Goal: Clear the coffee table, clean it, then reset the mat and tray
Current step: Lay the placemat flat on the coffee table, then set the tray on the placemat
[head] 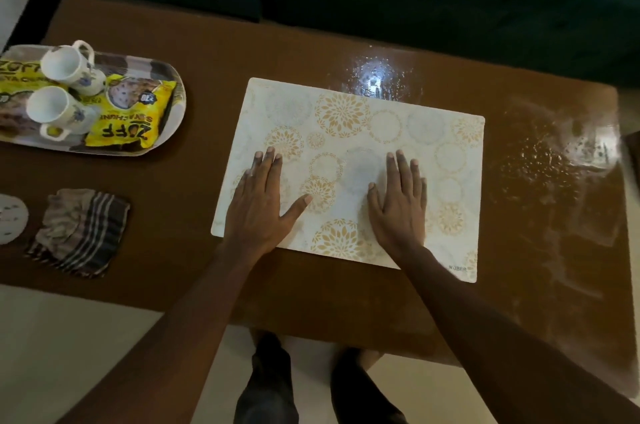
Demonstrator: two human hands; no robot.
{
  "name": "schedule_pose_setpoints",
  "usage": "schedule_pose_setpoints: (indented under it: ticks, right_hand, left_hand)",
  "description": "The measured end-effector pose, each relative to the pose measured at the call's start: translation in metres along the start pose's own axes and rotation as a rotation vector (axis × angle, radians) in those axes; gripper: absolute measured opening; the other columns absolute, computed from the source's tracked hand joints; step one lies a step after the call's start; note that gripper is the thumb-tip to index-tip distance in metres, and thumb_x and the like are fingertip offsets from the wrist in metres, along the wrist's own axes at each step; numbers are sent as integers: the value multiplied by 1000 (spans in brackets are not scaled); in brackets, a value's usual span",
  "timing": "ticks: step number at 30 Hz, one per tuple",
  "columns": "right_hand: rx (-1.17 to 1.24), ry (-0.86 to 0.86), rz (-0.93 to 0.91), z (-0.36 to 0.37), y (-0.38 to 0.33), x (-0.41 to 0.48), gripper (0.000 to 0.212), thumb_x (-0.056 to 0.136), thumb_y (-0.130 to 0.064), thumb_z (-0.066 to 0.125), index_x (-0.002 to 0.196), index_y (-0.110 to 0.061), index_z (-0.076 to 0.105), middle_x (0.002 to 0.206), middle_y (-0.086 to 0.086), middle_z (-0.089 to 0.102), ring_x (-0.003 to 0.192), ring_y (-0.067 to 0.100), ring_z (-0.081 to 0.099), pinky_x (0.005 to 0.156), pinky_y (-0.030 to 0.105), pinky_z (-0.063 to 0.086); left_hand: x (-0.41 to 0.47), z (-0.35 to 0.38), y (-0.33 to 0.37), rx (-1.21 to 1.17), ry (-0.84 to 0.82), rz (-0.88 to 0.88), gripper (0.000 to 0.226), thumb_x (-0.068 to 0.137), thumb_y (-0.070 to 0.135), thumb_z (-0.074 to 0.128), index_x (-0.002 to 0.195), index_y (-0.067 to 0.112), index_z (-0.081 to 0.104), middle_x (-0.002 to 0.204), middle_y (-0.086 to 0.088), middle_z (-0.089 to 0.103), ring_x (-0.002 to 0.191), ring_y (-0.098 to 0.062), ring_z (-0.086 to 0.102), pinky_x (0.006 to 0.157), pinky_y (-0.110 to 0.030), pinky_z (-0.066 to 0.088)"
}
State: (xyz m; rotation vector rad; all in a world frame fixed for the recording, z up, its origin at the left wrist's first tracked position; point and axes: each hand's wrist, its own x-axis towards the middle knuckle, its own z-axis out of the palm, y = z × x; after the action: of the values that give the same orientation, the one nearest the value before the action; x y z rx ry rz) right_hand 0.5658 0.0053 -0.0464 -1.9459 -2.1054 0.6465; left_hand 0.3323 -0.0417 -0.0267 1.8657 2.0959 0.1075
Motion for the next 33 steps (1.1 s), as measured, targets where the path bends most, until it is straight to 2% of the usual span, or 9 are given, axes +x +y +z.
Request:
schedule_pose_setpoints:
  ticks: [7,12,15,17,21,25,28,30,33]
  right_hand:
    - [96,-126,-170,19,-88,11,47,100,-29,47,145,-17,43,154,1,39,143,22,31,115,46,31]
    - [117,-150,-257,51,-178,36,41,98,-24,49,139,-19,49,144,0,47,133,21,41,107,44,34]
    - [227,-158,-266,72,-230,54,39,98,-21,49,137,-19,51,140,1,51,128,21,45,103,41,37]
    - [323,-173,-207,87,-262,68,41,98,-19,48,139,-16,49,141,4,50,128,21,45,103,38,39]
    - [446,-249,-15,108,-311,91,48,102,-20,45,148,-10,38,148,10,44,137,24,39,110,34,32]
    - [692,-346,309,120,-340,106,51,104,-27,45,151,-14,32,144,5,51,129,22,51,106,40,44]
    - [748,-326,432,130,-350,112,43,103,-31,48,142,-15,37,125,1,60,103,14,61,85,36,54]
    - [757,-328,485,135,-354,114,34,105,-31,45,133,-13,42,103,-5,58,83,4,55,63,26,47]
    - [836,-310,551,141,-355,116,27,106,-28,40,129,-13,42,94,-9,52,79,0,51,54,20,40]
  left_hand:
    - [-15,-29,-51,-17,95,-116,71,98,56,31,151,9,29,161,-8,21,150,-23,13,117,-42,19]
    - [-11,-56,-116,-46,105,-209,64,99,50,37,151,13,30,161,-6,21,149,-21,12,117,-39,16]
    - [-9,-69,-154,-17,135,-190,56,99,43,45,146,12,39,155,-7,33,146,-25,23,115,-45,28]
    - [-6,-77,-181,-9,175,-168,50,98,38,50,140,11,46,150,-9,41,143,-28,31,110,-47,34]
    - [-1,-90,-220,-9,246,-133,44,98,36,50,135,11,51,143,-9,47,139,-28,36,108,-46,37]
    - [4,-95,-244,-36,261,-112,43,97,33,55,133,10,53,142,-9,49,137,-27,40,106,-46,40]
    - [7,-100,-252,-49,254,-111,42,96,32,56,132,10,54,141,-9,50,136,-27,42,105,-47,41]
    - [8,-103,-256,-59,266,-96,41,97,33,55,131,10,55,140,-9,51,135,-27,43,104,-48,41]
    - [8,-105,-258,-86,301,-99,37,96,28,57,128,10,57,138,-8,53,133,-26,45,104,-46,42]
